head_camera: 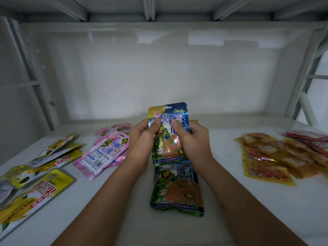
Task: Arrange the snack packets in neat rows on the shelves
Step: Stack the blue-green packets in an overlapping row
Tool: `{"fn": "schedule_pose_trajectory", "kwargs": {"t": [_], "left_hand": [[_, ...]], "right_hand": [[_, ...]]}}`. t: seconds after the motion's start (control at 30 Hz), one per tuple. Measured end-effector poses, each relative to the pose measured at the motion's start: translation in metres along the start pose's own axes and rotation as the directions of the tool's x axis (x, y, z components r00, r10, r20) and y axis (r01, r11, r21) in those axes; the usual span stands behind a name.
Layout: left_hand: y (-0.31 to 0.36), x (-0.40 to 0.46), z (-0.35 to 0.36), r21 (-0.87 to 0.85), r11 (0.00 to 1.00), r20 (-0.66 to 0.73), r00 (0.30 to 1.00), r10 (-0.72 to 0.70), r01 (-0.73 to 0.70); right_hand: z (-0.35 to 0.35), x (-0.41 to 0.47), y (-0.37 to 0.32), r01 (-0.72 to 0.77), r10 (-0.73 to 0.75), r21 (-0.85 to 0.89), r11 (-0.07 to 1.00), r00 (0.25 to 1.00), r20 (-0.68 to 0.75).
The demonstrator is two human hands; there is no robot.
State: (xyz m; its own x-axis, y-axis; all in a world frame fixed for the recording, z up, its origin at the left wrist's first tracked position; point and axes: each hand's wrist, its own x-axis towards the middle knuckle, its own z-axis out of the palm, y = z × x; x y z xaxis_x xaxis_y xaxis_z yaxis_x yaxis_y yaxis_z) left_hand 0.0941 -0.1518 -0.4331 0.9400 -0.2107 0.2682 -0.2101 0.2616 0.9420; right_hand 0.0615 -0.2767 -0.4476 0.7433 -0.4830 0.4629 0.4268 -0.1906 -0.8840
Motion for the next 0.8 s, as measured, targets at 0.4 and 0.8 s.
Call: {"fn": "schedule_pose_trajectory", "kwargs": {"t": [0.4,0.8], "left_hand": [[-0.007,0.0033,0.0011,0.05,0.998,-0.016,0.999,-0.048,0.049],[-0.0063,0.0021,0.0007,0.094,0.995,0.013,0.999,0.037,-0.038]], "right_hand": [[-0.0067,0.0056,0.0077,-0.015,0.018,0.061,0.998,0.998,-0.057],[-0.0044,0.0041,0.0049,-0.017,0.026,0.109,0.994,0.996,-0.081]]}}
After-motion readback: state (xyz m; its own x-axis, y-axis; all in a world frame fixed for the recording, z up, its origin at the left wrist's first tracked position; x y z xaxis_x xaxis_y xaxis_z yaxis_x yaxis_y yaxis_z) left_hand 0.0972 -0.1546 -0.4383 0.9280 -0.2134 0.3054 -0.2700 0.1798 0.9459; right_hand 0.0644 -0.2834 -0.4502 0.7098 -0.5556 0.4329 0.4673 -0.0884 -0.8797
